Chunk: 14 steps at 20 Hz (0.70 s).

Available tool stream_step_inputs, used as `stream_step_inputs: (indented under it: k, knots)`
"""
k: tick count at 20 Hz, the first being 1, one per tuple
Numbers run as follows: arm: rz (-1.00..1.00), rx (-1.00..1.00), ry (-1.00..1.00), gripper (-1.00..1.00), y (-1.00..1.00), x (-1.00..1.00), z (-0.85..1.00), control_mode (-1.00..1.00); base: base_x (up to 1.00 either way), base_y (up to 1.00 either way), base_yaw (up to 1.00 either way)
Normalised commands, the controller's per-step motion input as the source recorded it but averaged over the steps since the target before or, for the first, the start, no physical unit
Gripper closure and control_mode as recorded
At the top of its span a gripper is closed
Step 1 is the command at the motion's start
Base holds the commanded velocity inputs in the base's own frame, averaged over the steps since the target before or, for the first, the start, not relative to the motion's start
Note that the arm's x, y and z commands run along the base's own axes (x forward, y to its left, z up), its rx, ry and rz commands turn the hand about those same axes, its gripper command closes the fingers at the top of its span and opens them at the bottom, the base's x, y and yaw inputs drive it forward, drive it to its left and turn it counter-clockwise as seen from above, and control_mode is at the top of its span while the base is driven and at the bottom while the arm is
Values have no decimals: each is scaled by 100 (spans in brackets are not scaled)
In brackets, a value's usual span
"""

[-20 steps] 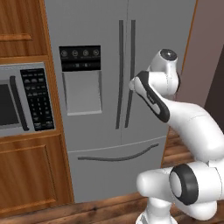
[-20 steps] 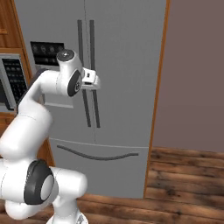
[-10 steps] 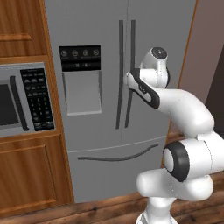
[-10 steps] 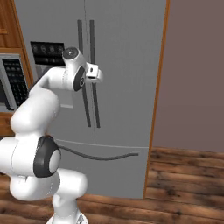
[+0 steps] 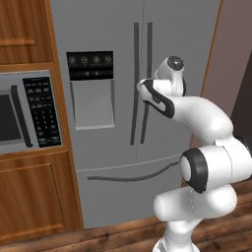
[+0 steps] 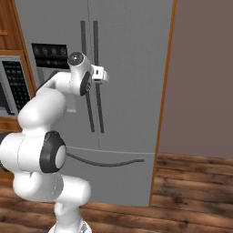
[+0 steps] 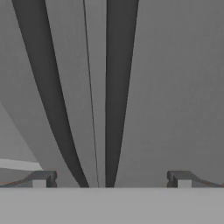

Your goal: Retrieve the butter from the fridge and place it on a plate on the dining table. Then retrieve the butter knife by the fridge and place it near the plate.

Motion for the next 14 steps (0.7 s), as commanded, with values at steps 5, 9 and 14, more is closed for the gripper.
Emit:
stream_step_inputs:
  k: [5,9,14]
  knots:
    - [0,0,-11,-100,0,37,0,-100,0,0,0]
    - [0,0,-2,-100,0,44,0,-100,0,0,0]
    - [0,0,-3,-100,0,33,0,-100,0,0,0]
